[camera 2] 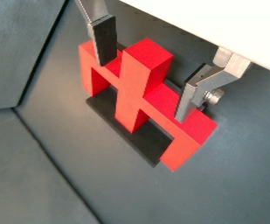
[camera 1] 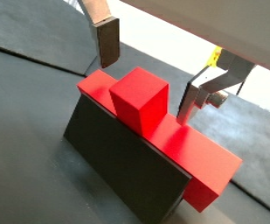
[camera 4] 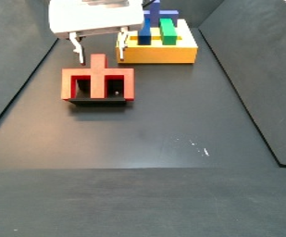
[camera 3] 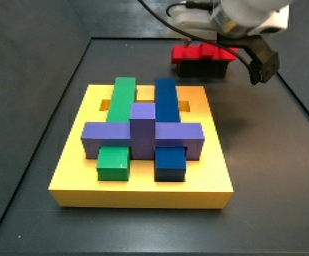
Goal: Pick up the red object. Move up. Place the red object on the fixture. Regrasp the red object. Move to above the board. Insert the red object.
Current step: Regrasp the red object.
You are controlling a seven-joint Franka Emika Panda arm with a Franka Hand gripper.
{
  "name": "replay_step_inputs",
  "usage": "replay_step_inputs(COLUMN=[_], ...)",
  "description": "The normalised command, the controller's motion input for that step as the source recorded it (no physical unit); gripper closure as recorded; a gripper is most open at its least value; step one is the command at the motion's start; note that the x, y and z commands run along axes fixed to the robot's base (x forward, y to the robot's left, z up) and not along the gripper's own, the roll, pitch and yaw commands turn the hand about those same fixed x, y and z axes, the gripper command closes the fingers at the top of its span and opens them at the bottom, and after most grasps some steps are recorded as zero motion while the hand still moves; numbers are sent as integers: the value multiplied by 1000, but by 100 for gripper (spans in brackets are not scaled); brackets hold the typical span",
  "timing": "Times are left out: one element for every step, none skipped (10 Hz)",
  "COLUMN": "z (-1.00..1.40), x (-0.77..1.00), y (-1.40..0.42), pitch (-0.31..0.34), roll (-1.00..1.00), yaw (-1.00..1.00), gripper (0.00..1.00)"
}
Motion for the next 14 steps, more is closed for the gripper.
replay_step_inputs(z=[-120, -169, -191, -126, -9, -3, 0, 0, 0, -26, -137, -74, 0, -97], x=[0, 0, 0, 0, -9, -49, 0, 0, 0, 0, 0, 0, 94, 171], y=[-37, -57, -183, -126, -63, -6, 0, 0, 0, 0, 0, 31, 69, 51], pitch=[3, 0, 0, 0, 0, 0, 0, -6, -9, 0, -3, -114, -143, -189], roll=[343, 331, 417, 331, 131, 51, 0, 0, 0, 0, -29, -169, -234, -297], yaw=[40, 31, 60, 43, 0, 0, -71, -71, -57, 0, -11, -14, 0, -29], gripper=[0, 0, 0, 0, 0, 0, 0, 0, 0, 0, 0, 0, 0, 0])
